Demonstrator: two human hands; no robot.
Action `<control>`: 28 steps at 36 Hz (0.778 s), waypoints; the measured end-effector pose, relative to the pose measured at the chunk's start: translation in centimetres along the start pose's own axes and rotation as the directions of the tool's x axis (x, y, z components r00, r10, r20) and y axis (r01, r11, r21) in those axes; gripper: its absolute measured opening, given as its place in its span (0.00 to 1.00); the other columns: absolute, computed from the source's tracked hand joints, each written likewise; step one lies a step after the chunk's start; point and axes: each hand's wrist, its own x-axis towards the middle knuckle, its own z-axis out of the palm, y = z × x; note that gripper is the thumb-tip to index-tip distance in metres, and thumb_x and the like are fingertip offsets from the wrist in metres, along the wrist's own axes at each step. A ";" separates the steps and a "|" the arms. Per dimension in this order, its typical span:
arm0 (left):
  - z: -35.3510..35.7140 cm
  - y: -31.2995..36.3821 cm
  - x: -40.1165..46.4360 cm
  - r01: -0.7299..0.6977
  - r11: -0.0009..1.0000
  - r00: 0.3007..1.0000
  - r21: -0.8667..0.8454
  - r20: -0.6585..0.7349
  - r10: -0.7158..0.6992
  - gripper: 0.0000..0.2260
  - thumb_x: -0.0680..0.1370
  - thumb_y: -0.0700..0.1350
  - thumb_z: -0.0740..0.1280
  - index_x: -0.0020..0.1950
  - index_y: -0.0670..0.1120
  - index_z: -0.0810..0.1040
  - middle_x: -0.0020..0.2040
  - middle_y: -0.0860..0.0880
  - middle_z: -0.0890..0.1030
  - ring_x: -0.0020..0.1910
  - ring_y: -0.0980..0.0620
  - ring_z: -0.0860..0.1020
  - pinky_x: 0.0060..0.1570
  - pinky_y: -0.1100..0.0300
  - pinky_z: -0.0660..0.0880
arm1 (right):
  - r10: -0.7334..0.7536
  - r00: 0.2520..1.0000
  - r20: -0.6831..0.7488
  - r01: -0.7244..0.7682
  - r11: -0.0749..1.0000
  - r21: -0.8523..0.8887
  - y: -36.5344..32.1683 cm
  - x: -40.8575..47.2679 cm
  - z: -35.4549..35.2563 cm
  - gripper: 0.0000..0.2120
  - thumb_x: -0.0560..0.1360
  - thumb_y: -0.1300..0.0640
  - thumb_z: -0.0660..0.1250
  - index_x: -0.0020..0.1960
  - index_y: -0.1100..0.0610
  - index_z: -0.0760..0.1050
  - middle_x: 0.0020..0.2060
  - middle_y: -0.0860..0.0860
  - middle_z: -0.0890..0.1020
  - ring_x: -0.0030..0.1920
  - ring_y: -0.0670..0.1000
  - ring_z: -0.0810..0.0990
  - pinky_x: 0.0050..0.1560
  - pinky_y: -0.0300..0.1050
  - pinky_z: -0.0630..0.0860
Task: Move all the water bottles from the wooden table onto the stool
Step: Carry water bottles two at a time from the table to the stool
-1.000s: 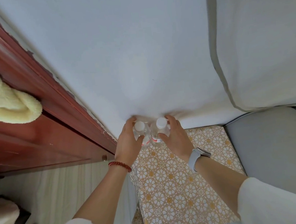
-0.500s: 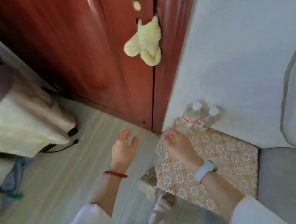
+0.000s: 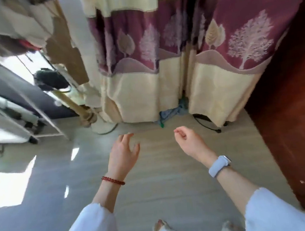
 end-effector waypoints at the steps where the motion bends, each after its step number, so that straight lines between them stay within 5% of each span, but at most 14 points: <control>1: -2.3 -3.1 -0.4 0.056 0.998 0.998 -0.005 -0.041 -0.056 0.17 0.75 0.46 0.65 0.63 0.43 0.72 0.60 0.42 0.75 0.59 0.42 0.73 0.58 0.48 0.71 | -0.031 0.998 0.057 0.031 1.000 -0.006 -2.5 0.8 3.0 0.12 0.77 0.55 0.59 0.58 0.57 0.74 0.54 0.55 0.80 0.56 0.55 0.77 0.58 0.47 0.72; 6: -11.3 -16.5 -3.7 0.357 0.933 0.913 -0.048 -0.195 -0.359 0.17 0.76 0.46 0.65 0.64 0.43 0.73 0.61 0.41 0.75 0.61 0.41 0.72 0.61 0.46 0.69 | -0.167 0.923 0.345 0.209 0.974 -0.088 -14.1 3.2 17.3 0.13 0.77 0.57 0.60 0.59 0.59 0.73 0.56 0.56 0.80 0.57 0.55 0.77 0.60 0.50 0.72; 12: -17.4 -28.2 -7.8 0.583 0.794 0.731 -0.172 -0.314 -0.605 0.16 0.77 0.47 0.64 0.63 0.42 0.73 0.61 0.43 0.75 0.62 0.44 0.72 0.61 0.51 0.69 | -0.274 0.731 0.625 0.452 0.881 -0.142 -24.2 4.2 31.8 0.13 0.77 0.58 0.60 0.59 0.61 0.73 0.54 0.58 0.80 0.54 0.56 0.79 0.53 0.43 0.72; 16: -21.1 -35.3 -8.8 0.658 0.709 0.616 -0.253 -0.361 -0.700 0.17 0.76 0.47 0.64 0.63 0.43 0.72 0.62 0.44 0.75 0.63 0.45 0.71 0.62 0.47 0.68 | -0.315 0.590 0.744 0.592 0.795 -0.133 -30.1 5.4 41.0 0.13 0.77 0.55 0.59 0.60 0.58 0.73 0.54 0.57 0.80 0.54 0.56 0.78 0.56 0.50 0.74; 20: -26.7 -43.1 -8.0 0.715 0.640 0.505 -0.281 -0.425 -0.751 0.17 0.77 0.47 0.63 0.63 0.43 0.72 0.63 0.43 0.75 0.63 0.44 0.71 0.63 0.49 0.68 | -0.374 0.459 0.806 0.695 0.716 -0.063 -37.0 6.7 50.3 0.13 0.77 0.54 0.58 0.59 0.56 0.73 0.53 0.54 0.80 0.50 0.51 0.77 0.48 0.40 0.69; 28: -39.7 -55.6 -7.5 0.752 0.536 0.267 -0.385 -0.565 -0.781 0.16 0.77 0.47 0.63 0.63 0.43 0.73 0.61 0.43 0.75 0.61 0.45 0.72 0.62 0.50 0.69 | -0.427 0.191 0.884 0.828 0.554 0.088 -51.9 5.2 67.0 0.13 0.76 0.55 0.59 0.59 0.57 0.73 0.52 0.53 0.81 0.52 0.54 0.79 0.50 0.41 0.69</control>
